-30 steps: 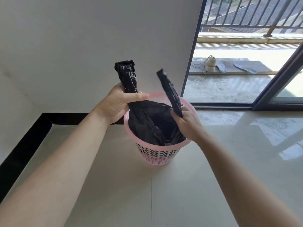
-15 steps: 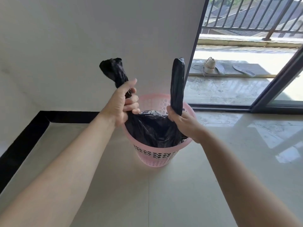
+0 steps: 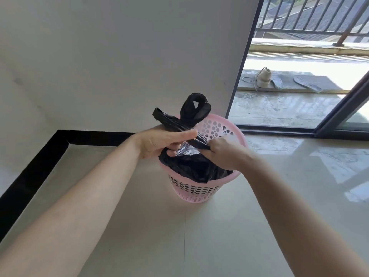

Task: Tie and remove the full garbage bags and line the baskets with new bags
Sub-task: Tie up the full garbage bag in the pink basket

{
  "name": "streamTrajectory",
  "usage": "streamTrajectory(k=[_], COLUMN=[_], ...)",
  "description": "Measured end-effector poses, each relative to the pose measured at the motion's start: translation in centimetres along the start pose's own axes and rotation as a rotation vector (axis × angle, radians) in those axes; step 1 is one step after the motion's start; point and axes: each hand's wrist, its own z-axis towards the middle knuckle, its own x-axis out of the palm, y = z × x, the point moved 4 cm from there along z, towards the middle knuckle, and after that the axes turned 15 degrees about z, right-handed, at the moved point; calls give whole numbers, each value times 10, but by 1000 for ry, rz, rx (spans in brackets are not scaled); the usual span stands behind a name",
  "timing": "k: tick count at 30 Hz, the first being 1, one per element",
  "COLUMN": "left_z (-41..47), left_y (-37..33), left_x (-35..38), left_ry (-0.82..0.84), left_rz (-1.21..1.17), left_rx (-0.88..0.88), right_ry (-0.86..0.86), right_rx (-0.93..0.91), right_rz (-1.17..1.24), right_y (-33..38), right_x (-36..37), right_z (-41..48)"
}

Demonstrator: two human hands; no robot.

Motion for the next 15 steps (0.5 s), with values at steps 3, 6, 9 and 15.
streamTrajectory(k=[3, 6, 9, 15], left_z=[3, 3, 2, 0], left_y=[2, 2, -1, -10], left_x=[0, -3, -3, 7], left_ry=[-28, -7, -1, 20], left_rz=[-32, -87, -109, -123], left_rx=[17, 45, 78, 116], right_ry=[5, 59, 228, -189], right_rx=[3, -7, 94, 382], right_rz=[91, 364, 841, 1346], right_y=[0, 2, -7, -26], right_x=[7, 8, 9, -10], right_z=[2, -1, -14, -20])
